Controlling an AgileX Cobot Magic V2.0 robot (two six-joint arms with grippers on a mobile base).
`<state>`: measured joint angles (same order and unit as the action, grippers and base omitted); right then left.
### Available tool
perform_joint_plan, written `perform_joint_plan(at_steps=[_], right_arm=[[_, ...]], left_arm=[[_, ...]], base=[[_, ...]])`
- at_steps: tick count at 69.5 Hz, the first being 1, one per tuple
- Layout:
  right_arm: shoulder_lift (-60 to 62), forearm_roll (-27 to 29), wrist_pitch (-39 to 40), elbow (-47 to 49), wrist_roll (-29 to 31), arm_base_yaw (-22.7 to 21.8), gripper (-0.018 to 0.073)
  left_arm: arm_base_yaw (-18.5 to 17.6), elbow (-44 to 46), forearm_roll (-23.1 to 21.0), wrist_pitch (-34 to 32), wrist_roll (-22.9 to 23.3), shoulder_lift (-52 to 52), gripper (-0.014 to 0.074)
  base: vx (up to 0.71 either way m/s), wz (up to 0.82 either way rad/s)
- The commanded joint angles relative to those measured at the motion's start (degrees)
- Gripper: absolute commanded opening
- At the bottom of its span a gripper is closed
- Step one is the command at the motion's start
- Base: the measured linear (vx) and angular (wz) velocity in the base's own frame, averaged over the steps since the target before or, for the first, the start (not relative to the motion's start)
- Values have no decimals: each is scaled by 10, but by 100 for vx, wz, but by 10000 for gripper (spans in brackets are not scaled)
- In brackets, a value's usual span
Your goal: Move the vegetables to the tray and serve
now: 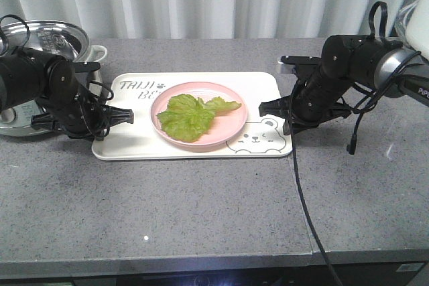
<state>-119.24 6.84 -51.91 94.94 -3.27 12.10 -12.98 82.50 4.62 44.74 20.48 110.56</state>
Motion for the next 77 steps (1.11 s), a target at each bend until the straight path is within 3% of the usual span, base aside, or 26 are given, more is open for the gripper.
perform_joint_plan(at_steps=[1,16,35,77], right_arm=[[18,-12,-21,2,13,0,-7],[50,-12,-39,2,13,0,-4],[100,-34,-78,2,13,0,-4],[241,-42,-93,2,1,-1,-4]], left_arm=[[-10,10,-54,-6,-21,-29,-8],[-34,12,-78,-1,-37,-55,-8],[-61,12,-79,19,-37,-94,-8],[-66,12,-77,47,-37,-231,-8]], base=[[0,0],[0,0],[0,0],[0,0]])
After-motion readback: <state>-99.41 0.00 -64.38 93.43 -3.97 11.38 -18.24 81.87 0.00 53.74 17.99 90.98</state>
